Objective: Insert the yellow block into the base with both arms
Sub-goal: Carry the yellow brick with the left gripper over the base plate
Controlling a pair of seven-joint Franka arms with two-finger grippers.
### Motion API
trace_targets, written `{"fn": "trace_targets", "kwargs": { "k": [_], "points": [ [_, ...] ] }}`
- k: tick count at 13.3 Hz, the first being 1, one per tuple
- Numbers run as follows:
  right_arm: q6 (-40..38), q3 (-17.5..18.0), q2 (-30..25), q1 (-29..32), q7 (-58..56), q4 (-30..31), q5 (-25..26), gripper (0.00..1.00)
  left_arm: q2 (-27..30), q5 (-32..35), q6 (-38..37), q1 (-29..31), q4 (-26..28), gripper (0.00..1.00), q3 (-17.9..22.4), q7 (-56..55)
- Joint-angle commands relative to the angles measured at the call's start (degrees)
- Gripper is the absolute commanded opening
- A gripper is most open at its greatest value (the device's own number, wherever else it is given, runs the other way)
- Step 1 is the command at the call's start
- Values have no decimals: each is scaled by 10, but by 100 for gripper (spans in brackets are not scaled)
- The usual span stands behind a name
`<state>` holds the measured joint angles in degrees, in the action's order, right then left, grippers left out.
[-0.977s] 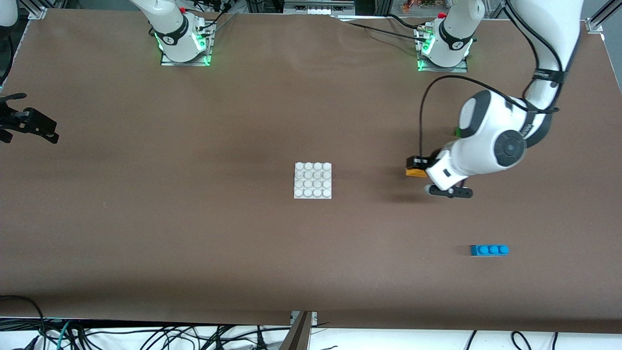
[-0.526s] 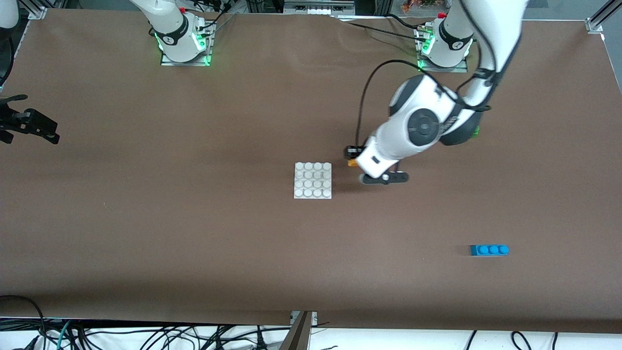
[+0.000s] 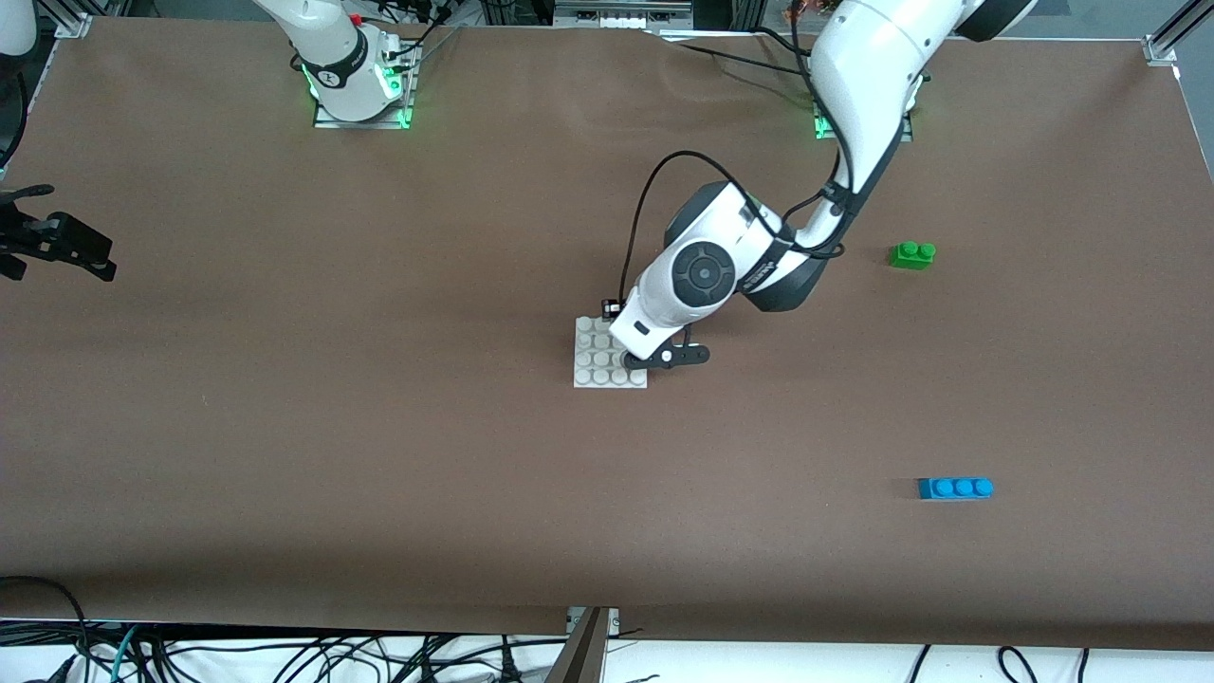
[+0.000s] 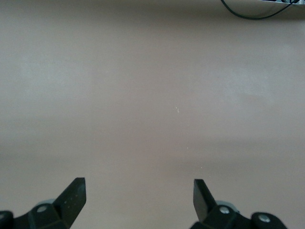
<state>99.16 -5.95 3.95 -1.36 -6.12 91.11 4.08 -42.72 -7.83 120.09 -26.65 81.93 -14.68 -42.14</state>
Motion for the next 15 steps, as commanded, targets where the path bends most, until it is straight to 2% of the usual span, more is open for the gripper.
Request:
{"fn": "trace_targets", "kwargs": {
  "k": [1, 4, 15],
  "points": [
    [-5, 5, -4, 7, -6, 1, -9, 100, -38, 17, 1, -49, -62, 0, 39, -17],
    [-4, 5, -4, 7, -6, 1, -9, 100, -63, 34, 1, -96, -91, 0, 83, -18],
    [-5, 5, -4, 7, -6, 1, -9, 100, -92, 36, 40, -106, -92, 0, 87, -11]
  ]
}}
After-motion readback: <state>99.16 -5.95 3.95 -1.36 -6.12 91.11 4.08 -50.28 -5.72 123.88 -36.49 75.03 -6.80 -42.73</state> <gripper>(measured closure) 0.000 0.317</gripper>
